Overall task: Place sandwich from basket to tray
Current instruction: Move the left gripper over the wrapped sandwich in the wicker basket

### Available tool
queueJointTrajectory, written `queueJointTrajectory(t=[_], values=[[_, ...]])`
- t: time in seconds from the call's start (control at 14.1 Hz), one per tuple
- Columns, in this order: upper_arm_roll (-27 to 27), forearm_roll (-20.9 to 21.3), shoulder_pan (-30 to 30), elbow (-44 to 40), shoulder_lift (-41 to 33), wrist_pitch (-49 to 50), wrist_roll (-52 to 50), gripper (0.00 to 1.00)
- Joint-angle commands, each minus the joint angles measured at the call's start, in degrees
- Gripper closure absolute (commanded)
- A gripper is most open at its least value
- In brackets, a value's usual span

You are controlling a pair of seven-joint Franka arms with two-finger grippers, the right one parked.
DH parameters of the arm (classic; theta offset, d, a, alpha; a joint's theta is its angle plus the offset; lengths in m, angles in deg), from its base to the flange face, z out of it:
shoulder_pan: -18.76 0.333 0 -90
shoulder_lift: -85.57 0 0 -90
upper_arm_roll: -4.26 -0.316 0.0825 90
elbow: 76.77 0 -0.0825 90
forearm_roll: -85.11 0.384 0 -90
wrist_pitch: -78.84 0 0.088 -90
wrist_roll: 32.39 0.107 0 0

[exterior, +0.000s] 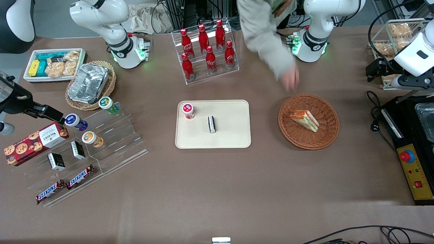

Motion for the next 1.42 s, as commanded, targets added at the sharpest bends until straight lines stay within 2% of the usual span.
queueJointTrajectory(t=[0.0,0.21,0.5,0.64,0.78,0.92,1.35], values=[[-0.5,-0.5,-0.3,-1.2,0.4,0.6,-0.9,0.0],[-0.5,-0.4,-0.4,-0.6,0.4,1.1,-1.1,0.0],[-0.5,-1.9,-0.1,7.8,-3.0,0.1,-1.4,0.0],[-0.6,-3.9,0.8,17.5,-7.9,-6.2,-1.8,0.0],[-0.6,-4.2,1.0,30.8,-14.6,-16.9,-3.5,0.0],[-0.4,-4.3,0.7,40.2,-18.9,-25.6,-7.3,0.0],[0.9,-6.6,-1.0,45.2,-17.3,-29.7,-18.9,0.01]])
